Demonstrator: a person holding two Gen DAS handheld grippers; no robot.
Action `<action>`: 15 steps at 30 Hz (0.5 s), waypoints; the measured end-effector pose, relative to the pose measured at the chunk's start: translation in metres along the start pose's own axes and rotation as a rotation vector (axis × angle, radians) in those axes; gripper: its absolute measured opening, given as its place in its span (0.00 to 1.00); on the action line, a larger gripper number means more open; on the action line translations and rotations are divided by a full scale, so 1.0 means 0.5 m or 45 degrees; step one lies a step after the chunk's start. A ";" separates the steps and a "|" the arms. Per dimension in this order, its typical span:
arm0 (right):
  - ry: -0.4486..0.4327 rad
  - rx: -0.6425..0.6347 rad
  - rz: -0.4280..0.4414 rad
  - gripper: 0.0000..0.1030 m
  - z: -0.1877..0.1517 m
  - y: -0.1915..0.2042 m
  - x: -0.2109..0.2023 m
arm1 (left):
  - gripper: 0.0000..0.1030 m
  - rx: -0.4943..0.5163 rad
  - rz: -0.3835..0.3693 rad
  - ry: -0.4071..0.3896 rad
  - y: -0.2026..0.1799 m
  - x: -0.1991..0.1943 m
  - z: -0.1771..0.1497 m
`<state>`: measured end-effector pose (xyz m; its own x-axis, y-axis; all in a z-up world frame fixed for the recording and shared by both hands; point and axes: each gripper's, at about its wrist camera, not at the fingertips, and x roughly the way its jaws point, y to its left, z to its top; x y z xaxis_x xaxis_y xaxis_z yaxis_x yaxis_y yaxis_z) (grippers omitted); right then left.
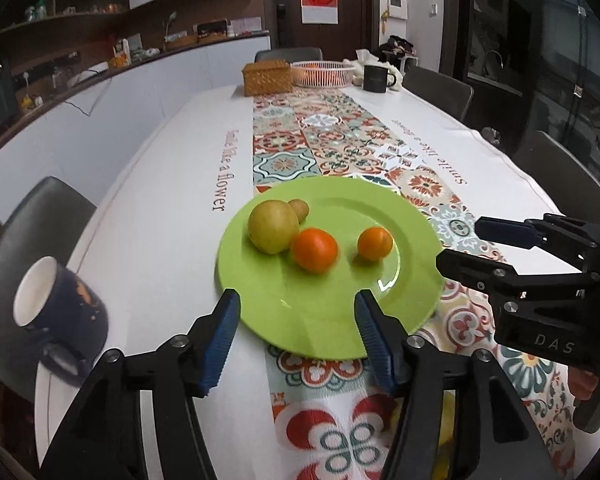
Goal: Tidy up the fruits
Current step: 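Open both tools to release the two oranges onto the green plate, then withdraw both open tools from the plate back toward the fruit cluster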
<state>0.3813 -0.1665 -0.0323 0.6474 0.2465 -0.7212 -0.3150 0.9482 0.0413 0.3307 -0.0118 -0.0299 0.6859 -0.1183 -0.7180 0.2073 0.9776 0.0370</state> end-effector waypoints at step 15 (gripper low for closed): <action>-0.143 0.052 -0.061 0.65 -0.051 0.021 -0.175 | 0.72 -0.045 0.074 -0.133 -0.022 -0.167 -0.039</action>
<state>0.3037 -0.1832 0.0137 0.7356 0.2195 -0.6409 -0.2549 0.9662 0.0384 0.2575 -0.0093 0.0160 0.7652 -0.0767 -0.6392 0.1416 0.9886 0.0508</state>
